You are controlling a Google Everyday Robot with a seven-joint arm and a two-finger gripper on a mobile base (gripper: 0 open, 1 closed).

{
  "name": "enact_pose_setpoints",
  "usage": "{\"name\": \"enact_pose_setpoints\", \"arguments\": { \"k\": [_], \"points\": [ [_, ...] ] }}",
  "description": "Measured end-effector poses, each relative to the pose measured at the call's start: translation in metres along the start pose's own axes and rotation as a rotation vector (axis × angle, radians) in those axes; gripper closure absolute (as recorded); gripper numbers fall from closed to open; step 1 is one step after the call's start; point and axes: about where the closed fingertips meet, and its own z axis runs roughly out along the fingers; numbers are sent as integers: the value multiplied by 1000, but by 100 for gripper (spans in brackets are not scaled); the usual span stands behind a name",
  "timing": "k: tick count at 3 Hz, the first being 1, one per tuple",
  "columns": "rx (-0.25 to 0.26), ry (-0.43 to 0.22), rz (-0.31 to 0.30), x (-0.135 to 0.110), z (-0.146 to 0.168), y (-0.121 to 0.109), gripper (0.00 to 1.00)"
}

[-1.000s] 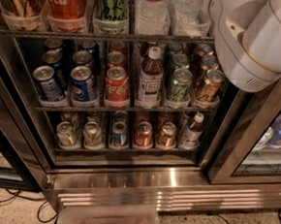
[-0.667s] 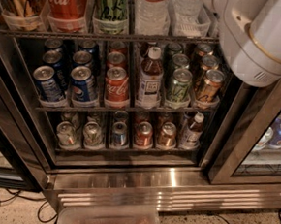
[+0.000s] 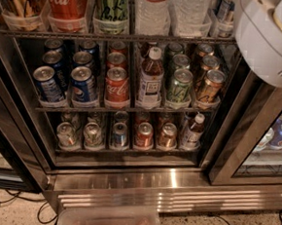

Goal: Pick water bottle from top shelf of fridge

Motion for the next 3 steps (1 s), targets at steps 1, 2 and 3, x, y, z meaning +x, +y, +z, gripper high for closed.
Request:
{"name": "enact_pose_setpoints", "arguments": {
  "k": [1, 2, 3],
  "points": [
    [18, 20, 42, -15, -23, 4, 100],
    [17, 31, 92, -35, -49, 20, 100],
    [11, 19, 77, -47, -50, 30, 100]
  ]
}}
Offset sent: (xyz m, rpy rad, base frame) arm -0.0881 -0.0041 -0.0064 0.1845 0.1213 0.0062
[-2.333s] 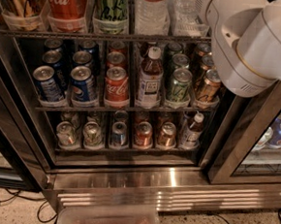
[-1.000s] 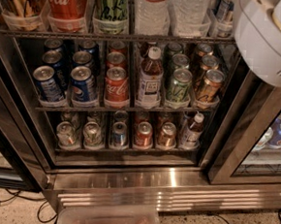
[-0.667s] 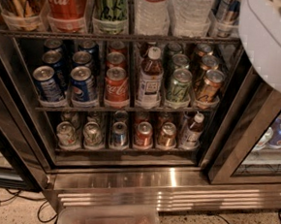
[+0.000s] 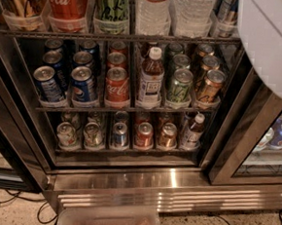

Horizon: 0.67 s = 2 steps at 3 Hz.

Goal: Pick water bottle from top shelf of fridge

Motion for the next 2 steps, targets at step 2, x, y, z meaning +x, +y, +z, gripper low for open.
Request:
{"name": "enact_pose_setpoints", "arguments": {
  "k": [2],
  "points": [
    [-167, 57, 124, 52, -20, 15, 100]
  ]
}}
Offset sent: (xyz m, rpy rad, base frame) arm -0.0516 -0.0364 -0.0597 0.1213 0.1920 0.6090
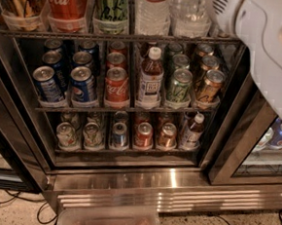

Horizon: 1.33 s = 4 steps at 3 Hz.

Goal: Pick water bottle from top shelf of fridge

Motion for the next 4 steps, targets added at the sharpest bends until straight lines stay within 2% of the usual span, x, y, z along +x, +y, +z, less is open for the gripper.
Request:
{"name": "enact_pose_setpoints", "arguments": {
  "k": [1, 2, 3, 4],
  "points": [
    [-110, 50, 114, 33, -12, 3, 100],
    [-197, 101, 168, 49, -33, -8, 100],
    [-220, 117, 228, 46, -51, -20, 100],
    [-220, 116, 228, 46, -51, -20, 100]
  ]
}}
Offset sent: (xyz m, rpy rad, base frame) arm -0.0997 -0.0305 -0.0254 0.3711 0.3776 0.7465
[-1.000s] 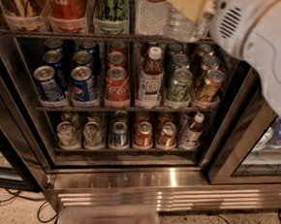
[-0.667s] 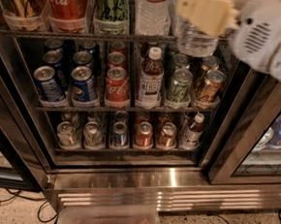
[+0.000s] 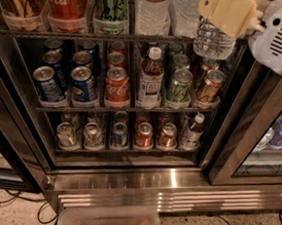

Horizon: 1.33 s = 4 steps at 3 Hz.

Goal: Pick water bottle from top shelf of fridge

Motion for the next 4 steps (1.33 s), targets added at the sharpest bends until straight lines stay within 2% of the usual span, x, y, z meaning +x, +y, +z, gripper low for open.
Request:
{"name": "enact_pose_setpoints", "arguments": {
  "k": [1, 2, 3, 4],
  "points": [
    [-54, 37, -44, 21, -10, 7, 100],
    [-161, 79, -90, 56, -27, 26, 100],
    [-310, 109, -89, 91, -46, 61, 100],
    [-310, 109, -89, 91, -46, 61, 100]
  ]
}}
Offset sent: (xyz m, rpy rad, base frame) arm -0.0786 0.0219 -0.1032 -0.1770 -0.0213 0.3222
